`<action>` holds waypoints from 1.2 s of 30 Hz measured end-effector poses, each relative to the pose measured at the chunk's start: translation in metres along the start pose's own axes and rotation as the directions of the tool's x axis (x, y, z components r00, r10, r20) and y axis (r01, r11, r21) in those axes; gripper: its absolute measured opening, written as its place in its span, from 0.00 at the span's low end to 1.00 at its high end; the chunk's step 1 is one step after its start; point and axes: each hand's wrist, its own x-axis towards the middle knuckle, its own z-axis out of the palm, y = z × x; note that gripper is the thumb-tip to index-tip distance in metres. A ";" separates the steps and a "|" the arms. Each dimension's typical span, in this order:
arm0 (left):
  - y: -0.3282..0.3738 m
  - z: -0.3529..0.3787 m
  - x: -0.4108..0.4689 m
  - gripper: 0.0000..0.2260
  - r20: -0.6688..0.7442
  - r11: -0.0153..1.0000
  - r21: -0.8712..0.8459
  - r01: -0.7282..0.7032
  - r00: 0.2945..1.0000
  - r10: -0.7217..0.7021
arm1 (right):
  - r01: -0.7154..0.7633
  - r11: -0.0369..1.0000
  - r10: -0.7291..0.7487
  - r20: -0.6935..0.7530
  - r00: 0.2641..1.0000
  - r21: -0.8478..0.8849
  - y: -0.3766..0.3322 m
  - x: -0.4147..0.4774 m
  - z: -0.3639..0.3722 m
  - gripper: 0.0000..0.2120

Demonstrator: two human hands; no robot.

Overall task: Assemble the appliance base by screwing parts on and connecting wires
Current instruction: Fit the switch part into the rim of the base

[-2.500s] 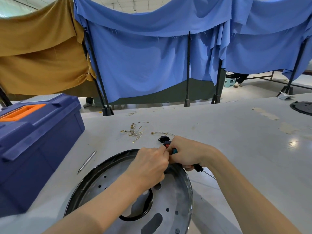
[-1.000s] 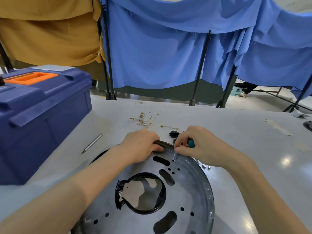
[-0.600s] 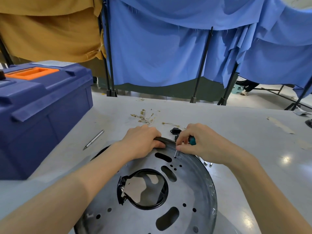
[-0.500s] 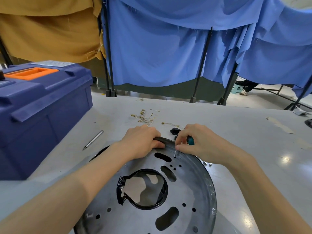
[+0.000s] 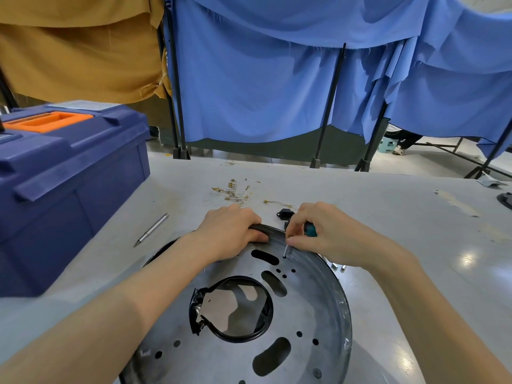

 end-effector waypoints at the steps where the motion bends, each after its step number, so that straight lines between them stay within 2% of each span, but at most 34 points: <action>1: 0.000 0.000 0.000 0.13 -0.001 1.000 0.002 0.000 1.000 0.000 | 0.002 1.000 -0.002 -0.001 1.000 0.003 0.000 0.000 0.000 0.06; 17: 0.000 0.000 0.000 0.13 0.003 1.000 0.009 -0.005 1.000 0.005 | 0.012 0.997 -0.012 0.000 1.000 -0.074 -0.003 0.000 0.003 0.07; 24: 0.000 -0.001 -0.001 0.12 0.000 1.000 0.008 -0.019 1.000 0.019 | -0.018 0.994 0.010 -0.076 0.997 -0.106 -0.008 0.000 0.012 0.06; 28: 0.002 0.000 -0.002 0.14 0.008 0.999 0.025 -0.032 0.999 0.032 | -0.019 0.994 0.012 -0.060 0.998 -0.109 -0.010 -0.003 0.012 0.05; 36: 0.003 -0.001 -0.011 0.15 0.009 0.999 0.030 -0.042 0.999 0.041 | 0.007 0.951 -0.023 -0.049 0.999 -0.310 -0.019 -0.013 0.015 0.08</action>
